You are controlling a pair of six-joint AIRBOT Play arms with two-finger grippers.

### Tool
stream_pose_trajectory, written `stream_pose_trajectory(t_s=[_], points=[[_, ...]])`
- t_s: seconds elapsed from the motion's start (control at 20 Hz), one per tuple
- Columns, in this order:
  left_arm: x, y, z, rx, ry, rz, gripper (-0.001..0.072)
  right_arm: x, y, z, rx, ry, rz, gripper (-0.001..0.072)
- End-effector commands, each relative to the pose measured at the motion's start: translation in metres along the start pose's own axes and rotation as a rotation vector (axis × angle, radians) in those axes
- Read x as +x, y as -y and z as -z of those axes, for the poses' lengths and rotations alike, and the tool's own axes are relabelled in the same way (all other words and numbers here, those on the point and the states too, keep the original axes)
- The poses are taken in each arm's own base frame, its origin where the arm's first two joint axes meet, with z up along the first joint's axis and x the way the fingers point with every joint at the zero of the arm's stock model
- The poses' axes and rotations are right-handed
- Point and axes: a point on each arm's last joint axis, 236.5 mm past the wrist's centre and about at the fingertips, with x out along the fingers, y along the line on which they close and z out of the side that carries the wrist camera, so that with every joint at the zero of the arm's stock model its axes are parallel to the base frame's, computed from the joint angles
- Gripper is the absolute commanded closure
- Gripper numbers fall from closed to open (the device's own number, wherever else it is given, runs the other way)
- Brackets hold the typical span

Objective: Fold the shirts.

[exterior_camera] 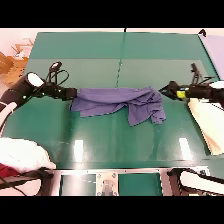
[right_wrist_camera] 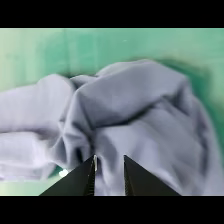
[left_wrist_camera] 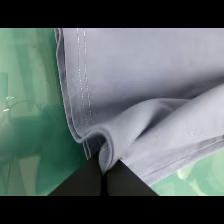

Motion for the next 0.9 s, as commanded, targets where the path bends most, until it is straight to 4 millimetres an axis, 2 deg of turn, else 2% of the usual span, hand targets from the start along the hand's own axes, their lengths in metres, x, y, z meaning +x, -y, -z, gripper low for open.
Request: stream_pose_trajectory(t_s=[0.0, 0.05, 0.15, 0.25, 0.3, 0.4, 0.45, 0.55, 0.75, 0.8, 0.85], points=[[0.004, -0.001, 0.003, -0.005, -0.01, 0.003, 0.069, -0.042, 0.024, 0.024, 0.06, -0.039, 0.133, 0.0483], [0.004, -0.001, 0.003, 0.002, -0.011, 0.004, 0.069, -0.045, 0.024, 0.038, 0.069, -0.046, 0.15, 0.0426], [0.004, -0.001, 0.004, 0.011, -0.012, 0.005, 0.069, -0.039, 0.022, 0.074, 0.089, -0.086, 0.14, 0.0365], [0.004, -0.001, 0.004, 0.011, -0.012, 0.004, 0.069, -0.02, 0.029, 0.123, 0.141, -0.167, 0.141, 0.0298], [0.005, -0.001, 0.004, 0.011, -0.012, 0.004, 0.069, -0.006, 0.033, 0.146, 0.171, -0.205, 0.132, 0.0292], [0.004, -0.001, 0.004, 0.012, -0.012, 0.004, 0.069, 0.019, 0.039, 0.174, 0.204, -0.205, 0.129, 0.0292], [0.005, -0.001, 0.004, 0.011, -0.011, 0.004, 0.069, 0.029, 0.04, 0.179, 0.212, -0.182, 0.128, 0.0293], [0.005, -0.001, 0.003, 0.011, -0.008, 0.003, 0.069, 0.047, 0.039, 0.176, 0.21, -0.118, 0.134, 0.0294], [0.004, -0.001, 0.004, 0.011, -0.012, 0.005, 0.069, 0.076, 0.034, 0.152, 0.188, -0.022, 0.155, 0.0296], [0.005, -0.001, 0.004, 0.011, -0.012, 0.005, 0.069, 0.082, 0.034, 0.146, 0.18, -0.014, 0.163, 0.0308], [0.005, -0.001, 0.004, 0.011, -0.012, 0.005, 0.069, 0.088, 0.034, 0.139, 0.176, -0.007, 0.169, 0.0351]])
